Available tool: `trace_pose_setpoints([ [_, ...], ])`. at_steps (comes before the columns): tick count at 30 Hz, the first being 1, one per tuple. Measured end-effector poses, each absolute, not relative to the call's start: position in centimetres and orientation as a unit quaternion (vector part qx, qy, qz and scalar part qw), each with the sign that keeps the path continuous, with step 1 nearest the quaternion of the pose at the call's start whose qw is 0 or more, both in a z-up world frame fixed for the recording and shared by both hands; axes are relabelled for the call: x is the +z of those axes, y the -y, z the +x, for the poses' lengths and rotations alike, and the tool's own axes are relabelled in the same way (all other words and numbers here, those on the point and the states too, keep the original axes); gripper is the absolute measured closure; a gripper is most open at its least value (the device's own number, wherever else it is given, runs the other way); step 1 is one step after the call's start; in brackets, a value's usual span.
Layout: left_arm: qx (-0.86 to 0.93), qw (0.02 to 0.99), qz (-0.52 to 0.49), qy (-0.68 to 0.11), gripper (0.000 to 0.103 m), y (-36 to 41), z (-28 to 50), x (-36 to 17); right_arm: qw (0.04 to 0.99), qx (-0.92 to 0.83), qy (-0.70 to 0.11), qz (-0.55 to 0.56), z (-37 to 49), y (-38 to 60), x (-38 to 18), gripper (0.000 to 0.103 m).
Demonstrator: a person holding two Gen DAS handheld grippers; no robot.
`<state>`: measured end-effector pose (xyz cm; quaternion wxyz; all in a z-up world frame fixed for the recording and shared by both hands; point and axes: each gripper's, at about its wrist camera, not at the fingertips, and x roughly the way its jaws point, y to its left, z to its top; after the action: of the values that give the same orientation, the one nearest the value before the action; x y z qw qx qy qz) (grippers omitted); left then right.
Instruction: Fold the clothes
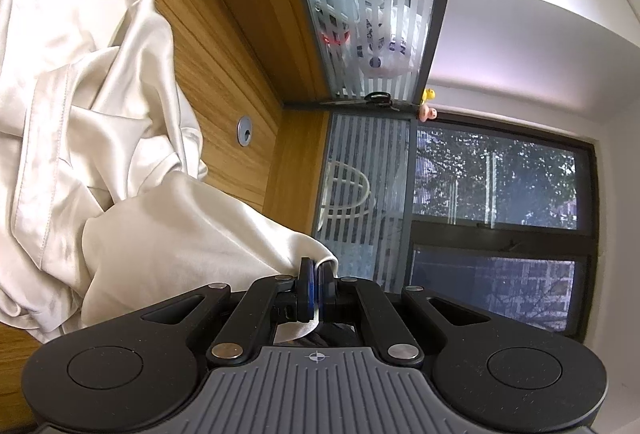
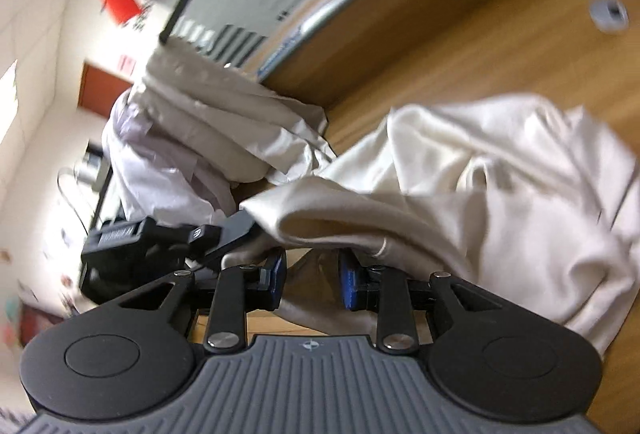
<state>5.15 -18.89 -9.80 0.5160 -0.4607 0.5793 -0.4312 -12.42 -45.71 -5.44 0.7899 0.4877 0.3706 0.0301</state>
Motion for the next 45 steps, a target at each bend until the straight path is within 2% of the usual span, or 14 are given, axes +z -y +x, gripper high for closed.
trace_pose_setpoints([
  [3, -0.433, 0.521, -0.451, -0.581, 0.101, 19.3, 5.0, -9.7, 0.773, 0.013, -0.382, 0.506, -11.8, 45.0, -6.5, 0.071],
  [5, -0.43, 0.531, -0.442, -0.582, 0.101, 19.2, 5.0, -9.6, 0.772, 0.007, -0.386, 0.504, -11.6, 44.5, -6.9, 0.087],
  [6, -0.425, 0.54, -0.437, -0.58, 0.101, 19.0, 5.0, -9.6, 0.773, 0.008, -0.387, 0.503, -11.6, 44.4, -6.9, 0.099],
  [16, -0.393, 0.628, -0.363, -0.566, 0.096, 17.6, 5.5, -8.7, 0.841, -0.013, -0.368, 0.396, -13.5, 44.8, -2.6, 0.101],
  [20, -0.419, 0.646, -0.342, -0.539, 0.084, 18.1, 5.3, -6.5, 0.881, -0.021, -0.351, 0.318, -14.0, 44.5, 0.8, 0.101],
  [23, -0.437, 0.659, -0.326, -0.518, 0.067, 18.5, 5.2, -4.9, 0.902, -0.029, -0.335, 0.271, -14.2, 44.5, 3.0, 0.101],
  [25, -0.449, 0.668, -0.315, -0.504, 0.063, 18.7, 5.1, -3.9, 0.914, -0.034, -0.325, 0.241, -14.2, 44.4, 4.3, 0.101],
  [27, -0.46, 0.675, -0.304, -0.489, 0.053, 19.0, 5.0, -2.8, 0.921, -0.034, -0.317, 0.221, -14.3, 44.5, 5.3, 0.101],
  [33, -0.474, 0.652, -0.344, -0.481, 0.047, 19.5, 5.4, -1.8, 0.937, -0.022, -0.335, 0.101, -13.3, 42.3, 6.7, 0.101],
  [37, -0.471, 0.647, -0.339, -0.495, 0.046, 20.5, 5.3, -2.4, 0.931, 0.006, -0.364, 0.02, -12.3, 39.7, 6.1, 0.101],
  [43, -0.458, 0.663, -0.28, -0.522, 0.045, 21.2, 4.0, -3.5, 0.917, 0.039, -0.393, -0.055, -11.7, 36.5, 4.9, 0.101],
  [44, -0.453, 0.665, -0.275, -0.526, 0.049, 21.1, 3.9, -3.8, 0.916, 0.045, -0.394, -0.061, -11.7, 36.1, 4.8, 0.101],
  [45, -0.447, 0.666, -0.272, -0.531, 0.065, 21.1, 3.9, -4.1, 0.915, 0.05, -0.396, -0.066, -11.6, 35.7, 4.6, 0.101],
])
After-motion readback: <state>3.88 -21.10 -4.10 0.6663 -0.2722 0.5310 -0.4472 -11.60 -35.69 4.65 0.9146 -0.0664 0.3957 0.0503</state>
